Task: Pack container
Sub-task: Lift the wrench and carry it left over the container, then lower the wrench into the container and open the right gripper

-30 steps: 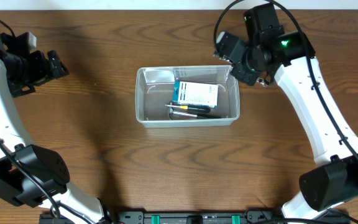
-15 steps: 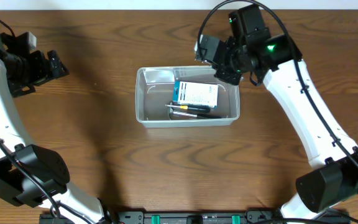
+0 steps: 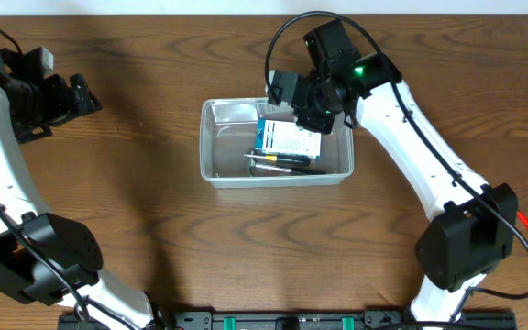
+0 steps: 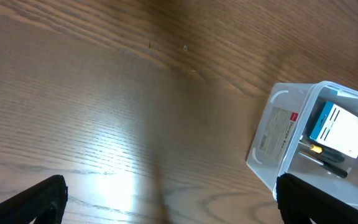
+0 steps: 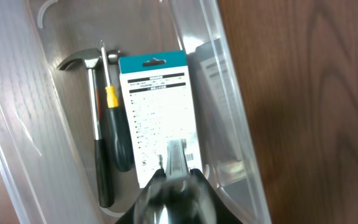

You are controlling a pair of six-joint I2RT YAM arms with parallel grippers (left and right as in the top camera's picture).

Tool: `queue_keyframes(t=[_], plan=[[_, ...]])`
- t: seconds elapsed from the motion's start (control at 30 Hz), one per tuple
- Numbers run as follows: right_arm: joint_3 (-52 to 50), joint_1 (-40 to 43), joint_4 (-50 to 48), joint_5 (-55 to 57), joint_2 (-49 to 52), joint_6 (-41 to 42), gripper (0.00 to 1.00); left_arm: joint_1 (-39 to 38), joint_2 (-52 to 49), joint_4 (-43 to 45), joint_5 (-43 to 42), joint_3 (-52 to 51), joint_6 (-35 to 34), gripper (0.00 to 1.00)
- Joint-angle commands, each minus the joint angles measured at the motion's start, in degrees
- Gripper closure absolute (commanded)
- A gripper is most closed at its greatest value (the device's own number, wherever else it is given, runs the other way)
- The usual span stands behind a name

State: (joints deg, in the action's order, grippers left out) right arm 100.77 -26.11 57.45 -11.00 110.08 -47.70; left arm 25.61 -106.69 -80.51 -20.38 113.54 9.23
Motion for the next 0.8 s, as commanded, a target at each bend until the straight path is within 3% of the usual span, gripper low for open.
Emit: queue_keyframes(t=[0.0,0.77], plan=[[1.2,-1.1,0.2,-1.1,1.2,-0.8,0.87,0.0,-0.6,0.0,0.5,-0.1,0.3,0.02],[1.2,-2.4,1.3,-1.3,2.4,-0.7,0.84,0.0,-0.6,0.0,0.5,-0.1,0.3,0.02]])
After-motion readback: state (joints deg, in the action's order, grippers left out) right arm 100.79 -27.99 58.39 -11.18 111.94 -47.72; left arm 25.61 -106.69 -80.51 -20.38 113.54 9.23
